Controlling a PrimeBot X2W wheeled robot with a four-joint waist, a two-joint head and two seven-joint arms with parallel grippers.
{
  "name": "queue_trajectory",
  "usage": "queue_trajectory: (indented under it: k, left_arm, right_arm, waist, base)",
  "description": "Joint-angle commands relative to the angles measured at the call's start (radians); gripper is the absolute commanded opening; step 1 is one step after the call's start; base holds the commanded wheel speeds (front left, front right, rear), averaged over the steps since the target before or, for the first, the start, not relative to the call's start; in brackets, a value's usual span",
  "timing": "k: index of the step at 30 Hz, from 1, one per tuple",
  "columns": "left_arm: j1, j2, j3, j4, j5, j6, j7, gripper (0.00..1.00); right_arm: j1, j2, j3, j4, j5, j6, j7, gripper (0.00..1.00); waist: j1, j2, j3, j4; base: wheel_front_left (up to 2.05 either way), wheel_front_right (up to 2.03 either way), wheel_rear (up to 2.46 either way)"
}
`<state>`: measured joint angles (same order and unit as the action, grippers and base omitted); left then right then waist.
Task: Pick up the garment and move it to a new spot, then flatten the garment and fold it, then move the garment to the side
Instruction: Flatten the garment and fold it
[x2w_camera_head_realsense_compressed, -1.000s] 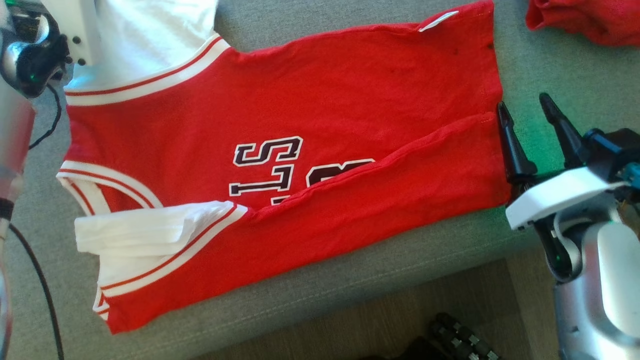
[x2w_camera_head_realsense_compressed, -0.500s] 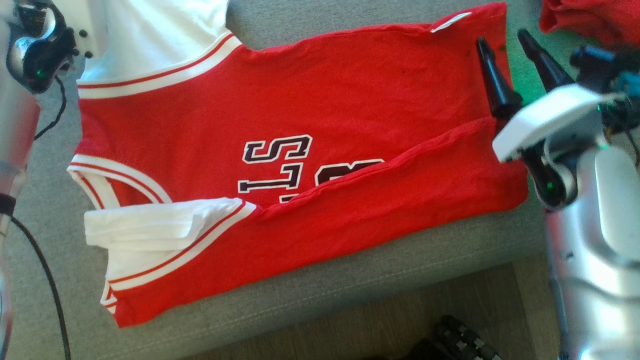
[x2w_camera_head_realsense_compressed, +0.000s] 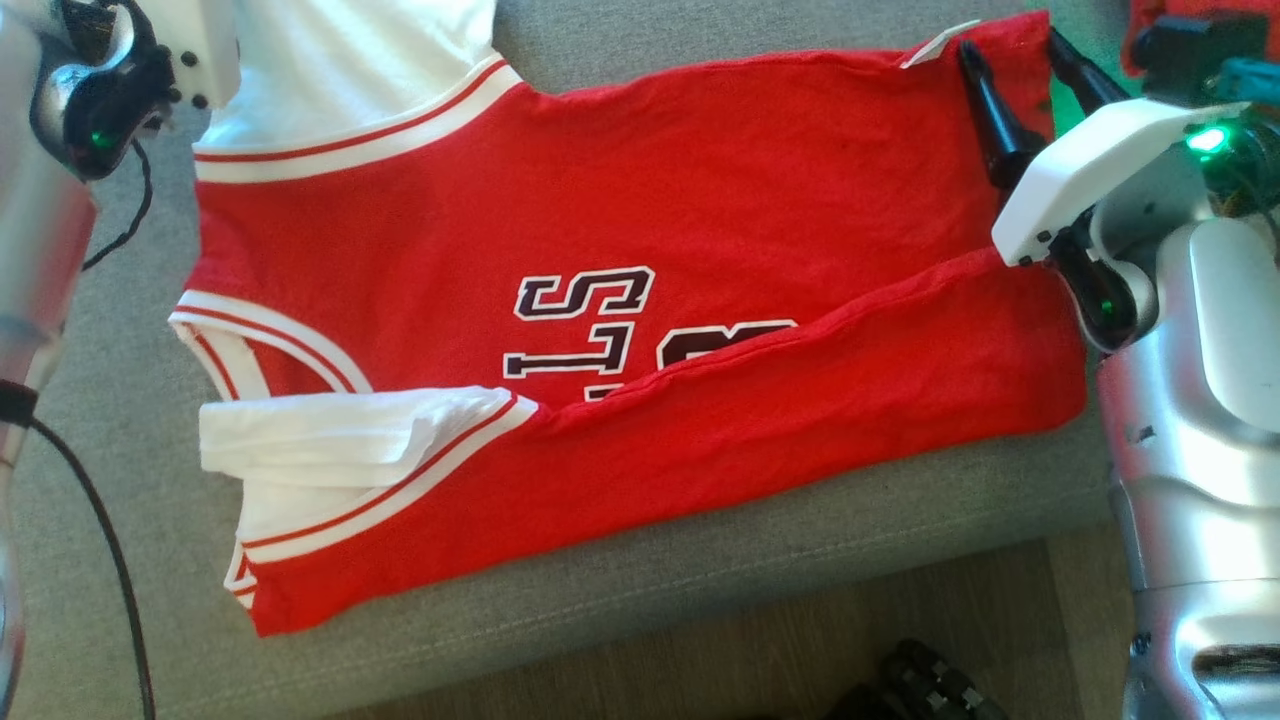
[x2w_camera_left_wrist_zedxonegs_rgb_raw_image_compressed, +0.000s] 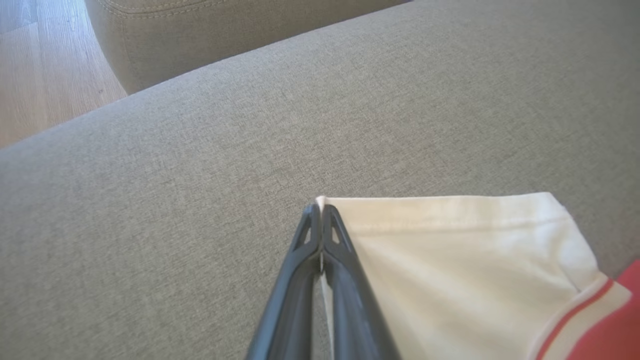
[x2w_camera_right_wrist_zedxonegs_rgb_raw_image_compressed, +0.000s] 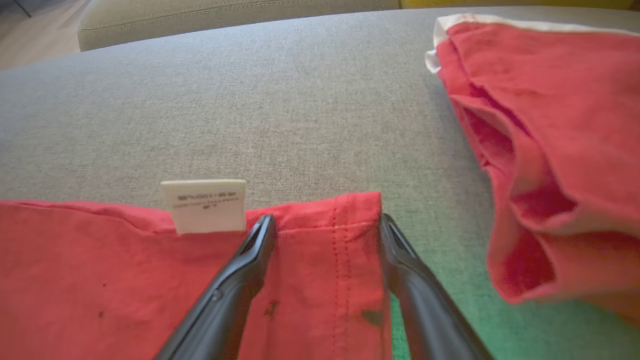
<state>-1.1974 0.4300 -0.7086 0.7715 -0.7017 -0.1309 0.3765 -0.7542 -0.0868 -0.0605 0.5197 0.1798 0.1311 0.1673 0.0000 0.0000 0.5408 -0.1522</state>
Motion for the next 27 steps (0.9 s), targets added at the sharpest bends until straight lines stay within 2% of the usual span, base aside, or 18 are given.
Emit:
queue_trajectory:
  k: [1,2,3,4,5,6,7,8,9,12,14,17,22,27]
  left_arm:
    - [-0.056,0.045,0.017,-0.029,-0.009,0.000,-0.009,0.00]
    - [-0.057,0.046,0.013,-0.029,-0.012,0.000,-0.009,0.00]
    - [-0.057,0.046,0.013,-0.029,-0.012,0.000,-0.009,0.00]
    - [-0.058,0.046,0.010,-0.029,-0.014,0.000,-0.010,0.00]
    - [-0.059,0.047,0.007,-0.029,-0.016,0.000,-0.012,0.00]
    - [-0.059,0.047,0.004,-0.029,-0.019,0.000,-0.013,0.00]
    - [-0.060,0.048,0.000,-0.029,-0.020,0.000,-0.014,0.00]
    - [-0.060,0.049,-0.004,-0.028,-0.022,0.000,-0.015,0.00]
    - [-0.060,0.050,-0.008,-0.028,-0.025,0.000,-0.015,0.00]
    - [-0.060,0.053,-0.021,-0.028,-0.031,0.000,-0.017,0.00]
    - [-0.060,0.054,-0.029,-0.028,-0.035,0.000,-0.020,0.00]
    - [-0.061,0.054,-0.041,-0.027,-0.041,0.000,-0.024,0.00]
    - [-0.066,0.059,-0.053,-0.033,-0.048,0.000,-0.054,0.00]
    - [-0.087,0.081,-0.054,-0.049,-0.037,0.000,-0.151,0.00]
  right_arm:
    - [-0.024,-0.001,0.013,-0.018,0.005,0.000,-0.006,0.99]
    - [-0.025,-0.002,0.014,-0.014,0.006,0.000,-0.007,0.93]
    - [-0.025,-0.002,0.014,-0.014,0.006,0.000,-0.007,0.93]
    - [-0.026,-0.002,0.014,-0.010,0.006,0.000,-0.009,0.87]
    - [-0.028,-0.003,0.016,-0.007,0.006,0.000,-0.012,0.80]
    - [-0.030,-0.004,0.019,-0.006,0.009,0.000,-0.017,0.63]
    - [-0.033,-0.004,0.021,-0.004,0.012,0.000,-0.021,0.57]
    - [-0.035,-0.004,0.024,-0.002,0.014,0.000,-0.023,0.56]
    - [-0.038,-0.003,0.027,-0.002,0.018,0.000,-0.027,0.59]
    - [-0.046,-0.005,0.032,0.001,0.023,0.000,-0.032,0.51]
    - [-0.050,-0.010,0.033,0.005,0.022,0.000,-0.035,0.35]
    - [-0.056,-0.016,0.029,0.012,0.016,0.000,-0.041,0.00]
    - [-0.066,-0.019,0.024,0.019,0.010,0.000,-0.052,0.00]
    - [-0.098,-0.025,0.011,0.025,0.011,0.000,-0.071,0.00]
  waist:
    - [0.0000,0.0000,-0.003,0.003]
    - [0.0000,0.0000,-0.003,0.004]
    - [0.0000,0.0000,-0.003,0.004]
    - [0.0000,0.0000,-0.003,0.005]
    - [0.0000,0.0000,-0.004,0.006]
    - [0.0000,0.0000,-0.004,0.007]
    - [0.0000,0.0000,-0.004,0.008]
    - [0.0000,0.0000,-0.005,0.008]
    - [0.0000,0.0000,-0.006,0.008]
    - [0.0000,0.0000,-0.009,0.009]
    - [0.0000,0.0000,-0.010,0.011]
    - [0.0000,0.0000,-0.013,0.014]
    - [0.0000,0.0000,-0.013,0.018]
    - [0.0000,0.0000,-0.011,0.021]
  base:
    - [0.00,0.00,0.00]
    - [0.00,0.00,0.00]
    - [0.00,0.00,0.00]
    - [0.00,0.00,0.00]
    - [0.00,0.00,0.00]
    - [0.00,0.00,0.00]
    - [0.00,0.00,0.00]
    - [0.00,0.00,0.00]
    - [0.00,0.00,0.00]
    - [0.00,0.00,0.00]
    - [0.00,0.00,0.00]
    - [0.00,0.00,0.00]
    - [0.00,0.00,0.00]
    - [0.00,0.00,0.00]
